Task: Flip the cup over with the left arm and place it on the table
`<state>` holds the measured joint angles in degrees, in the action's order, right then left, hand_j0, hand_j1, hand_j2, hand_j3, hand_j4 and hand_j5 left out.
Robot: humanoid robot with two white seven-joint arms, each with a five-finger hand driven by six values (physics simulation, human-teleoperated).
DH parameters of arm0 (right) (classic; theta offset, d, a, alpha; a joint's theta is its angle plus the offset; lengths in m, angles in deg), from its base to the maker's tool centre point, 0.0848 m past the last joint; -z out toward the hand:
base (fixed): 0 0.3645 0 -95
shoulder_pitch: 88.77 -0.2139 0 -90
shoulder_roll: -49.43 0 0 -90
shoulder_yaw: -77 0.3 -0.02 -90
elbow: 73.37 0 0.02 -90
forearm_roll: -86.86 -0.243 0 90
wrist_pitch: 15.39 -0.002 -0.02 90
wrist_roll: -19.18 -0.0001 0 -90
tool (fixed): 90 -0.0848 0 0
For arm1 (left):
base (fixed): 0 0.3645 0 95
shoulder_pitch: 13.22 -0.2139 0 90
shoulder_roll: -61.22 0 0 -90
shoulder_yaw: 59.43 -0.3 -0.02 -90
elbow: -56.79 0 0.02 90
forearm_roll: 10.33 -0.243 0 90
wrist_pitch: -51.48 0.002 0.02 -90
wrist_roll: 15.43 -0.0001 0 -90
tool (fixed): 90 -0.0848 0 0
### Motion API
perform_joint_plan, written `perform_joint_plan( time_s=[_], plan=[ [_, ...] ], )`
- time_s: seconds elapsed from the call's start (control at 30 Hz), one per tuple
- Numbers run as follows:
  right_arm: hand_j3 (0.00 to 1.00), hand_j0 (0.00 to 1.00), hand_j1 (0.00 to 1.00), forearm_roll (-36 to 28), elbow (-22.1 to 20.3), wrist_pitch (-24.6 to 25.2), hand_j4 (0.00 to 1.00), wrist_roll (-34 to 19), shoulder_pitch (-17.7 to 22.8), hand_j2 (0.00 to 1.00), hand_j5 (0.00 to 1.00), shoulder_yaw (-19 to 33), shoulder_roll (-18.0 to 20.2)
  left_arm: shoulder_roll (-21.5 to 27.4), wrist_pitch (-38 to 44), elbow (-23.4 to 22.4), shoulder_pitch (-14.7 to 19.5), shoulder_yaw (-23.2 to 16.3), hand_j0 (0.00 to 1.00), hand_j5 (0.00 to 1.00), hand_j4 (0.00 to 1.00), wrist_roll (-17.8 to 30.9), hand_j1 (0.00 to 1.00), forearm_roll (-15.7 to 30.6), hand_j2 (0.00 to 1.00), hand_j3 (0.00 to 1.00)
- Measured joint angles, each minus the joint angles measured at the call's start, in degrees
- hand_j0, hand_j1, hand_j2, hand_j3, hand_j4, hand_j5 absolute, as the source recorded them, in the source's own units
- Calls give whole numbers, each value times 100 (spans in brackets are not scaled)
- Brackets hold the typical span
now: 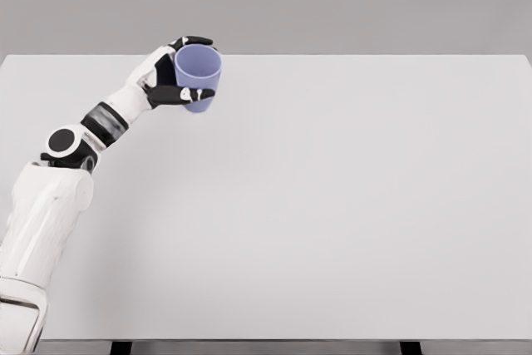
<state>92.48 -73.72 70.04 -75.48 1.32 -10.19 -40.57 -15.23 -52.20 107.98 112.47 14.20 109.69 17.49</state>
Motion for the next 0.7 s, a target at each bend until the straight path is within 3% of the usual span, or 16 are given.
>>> perform_joint_plan(
  time_s=[0.23, 0.4, 0.6, 0.7],
  plan=[
    [100, 100, 100, 1, -1, 0, 100, -1, 0, 100, 100, 0, 0, -225, -585, -291, 0, -16, 60, 60, 60, -3, 60, -266, 60, 60],
    [100, 100, 100, 0, -1, 0, 100, -1, 0, 100, 100, 0, 0, -342, -686, -442, -97, -17, 67, 67, 67, -9, 67, -376, 67, 67],
    [100, 100, 100, 0, -1, 0, 100, 1, 0, 100, 100, 0, 0, -433, -704, -514, -132, -11, 70, 70, 70, -14, 70, -446, 70, 70],
    [100, 100, 100, 1, 0, 0, 100, 1, 0, 100, 100, 0, 0, -472, -707, -542, -132, -15, 78, 78, 78, -13, 78, -458, 78, 78]
  ],
)
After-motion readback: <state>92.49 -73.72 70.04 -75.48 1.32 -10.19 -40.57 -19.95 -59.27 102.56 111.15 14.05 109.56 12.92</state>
